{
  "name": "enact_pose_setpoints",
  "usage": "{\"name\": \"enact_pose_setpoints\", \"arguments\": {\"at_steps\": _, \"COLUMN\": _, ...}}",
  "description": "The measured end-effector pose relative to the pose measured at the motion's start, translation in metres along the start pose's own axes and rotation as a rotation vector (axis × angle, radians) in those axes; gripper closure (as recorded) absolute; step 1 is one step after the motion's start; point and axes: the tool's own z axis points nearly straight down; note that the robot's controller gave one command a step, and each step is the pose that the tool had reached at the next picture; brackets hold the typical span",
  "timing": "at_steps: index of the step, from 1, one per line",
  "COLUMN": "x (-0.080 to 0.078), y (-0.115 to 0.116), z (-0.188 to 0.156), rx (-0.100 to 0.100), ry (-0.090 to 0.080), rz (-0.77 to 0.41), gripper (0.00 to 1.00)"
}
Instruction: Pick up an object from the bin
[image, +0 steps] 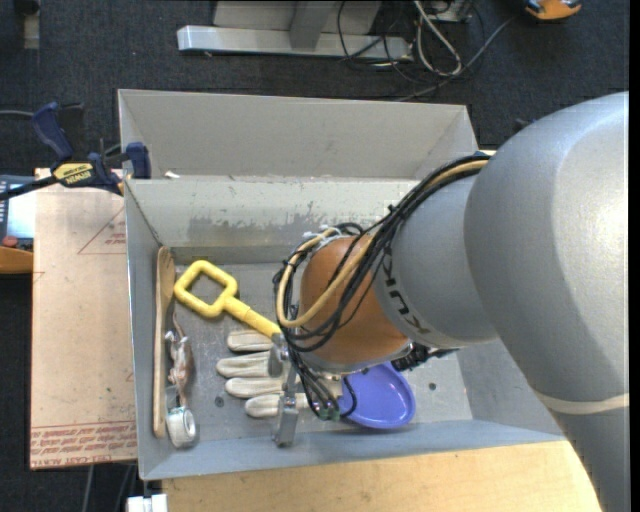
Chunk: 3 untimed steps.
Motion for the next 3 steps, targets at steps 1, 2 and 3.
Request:
{"name": "enact_pose_setpoints", "arguments": {"at_steps": 1, "x": -0.017, "y": -0.077, "z": 0.001, "rx": 0.000, "ry": -0.002, "rz": -0.070, "gripper": 0.00}}
{"name": "enact_pose_setpoints", "arguments": {"at_steps": 2, "x": -0.004, "y": -0.010, "z": -0.001, "rx": -0.009, "ry": -0.009, "rz": -0.032, "gripper": 0.00}}
{"name": "enact_pose_setpoints", "arguments": {"at_steps": 3, "x": -0.016, "y": -0.068, "z": 0.000, "rx": 0.001, "ry": -0.004, "rz": -0.049, "gripper": 0.00}}
